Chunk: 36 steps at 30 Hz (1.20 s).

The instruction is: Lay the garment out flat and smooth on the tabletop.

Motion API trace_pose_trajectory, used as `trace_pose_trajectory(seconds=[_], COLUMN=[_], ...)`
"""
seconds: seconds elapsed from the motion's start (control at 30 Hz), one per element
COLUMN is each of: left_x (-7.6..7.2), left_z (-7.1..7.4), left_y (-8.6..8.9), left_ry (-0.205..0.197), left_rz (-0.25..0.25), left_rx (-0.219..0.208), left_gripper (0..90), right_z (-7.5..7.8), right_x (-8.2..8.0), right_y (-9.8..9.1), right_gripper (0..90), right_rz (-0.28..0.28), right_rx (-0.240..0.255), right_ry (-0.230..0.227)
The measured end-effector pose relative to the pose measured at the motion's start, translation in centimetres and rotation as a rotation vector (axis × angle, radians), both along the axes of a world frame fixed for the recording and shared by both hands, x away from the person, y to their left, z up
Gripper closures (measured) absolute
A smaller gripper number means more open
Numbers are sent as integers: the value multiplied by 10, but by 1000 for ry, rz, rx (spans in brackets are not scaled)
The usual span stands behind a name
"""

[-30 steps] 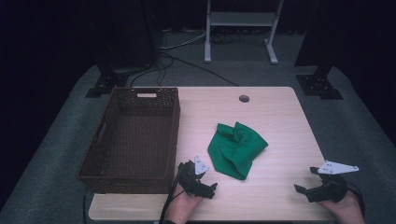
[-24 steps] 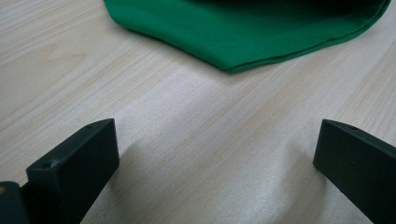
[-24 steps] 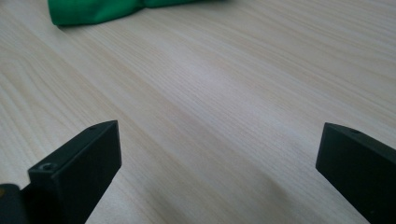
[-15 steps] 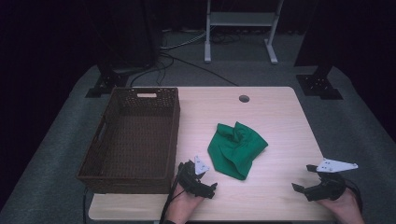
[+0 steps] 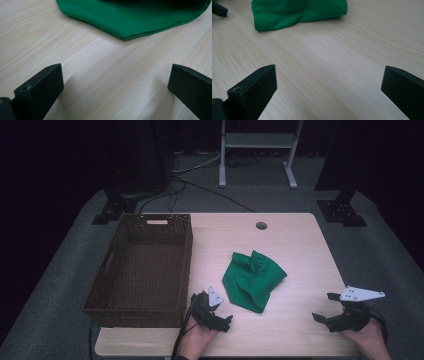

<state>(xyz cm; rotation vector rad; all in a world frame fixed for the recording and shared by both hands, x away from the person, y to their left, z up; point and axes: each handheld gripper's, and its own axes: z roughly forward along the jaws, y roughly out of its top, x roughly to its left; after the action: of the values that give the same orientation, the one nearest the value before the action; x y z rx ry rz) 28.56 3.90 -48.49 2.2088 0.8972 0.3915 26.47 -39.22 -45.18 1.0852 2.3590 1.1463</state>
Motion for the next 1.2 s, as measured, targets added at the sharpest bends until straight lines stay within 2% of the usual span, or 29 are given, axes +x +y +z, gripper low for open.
trace_pose_trajectory(seconds=[0.8, 1.0, 1.2], left_x=[0, 0, 0], left_z=[0, 0, 0], left_y=[0, 0, 0], left_ry=[0, 0, 0], left_rz=[0, 0, -3], left_rx=[0, 0, 0], left_gripper=[0, 0, 0], right_z=[9, 9, 11], right_x=[17, 19, 22], right_y=[21, 25, 28], right_gripper=[2, 49, 54], right_rz=[67, 82, 84], right_rx=[22, 21, 27], right_ry=[-18, -18, -13])
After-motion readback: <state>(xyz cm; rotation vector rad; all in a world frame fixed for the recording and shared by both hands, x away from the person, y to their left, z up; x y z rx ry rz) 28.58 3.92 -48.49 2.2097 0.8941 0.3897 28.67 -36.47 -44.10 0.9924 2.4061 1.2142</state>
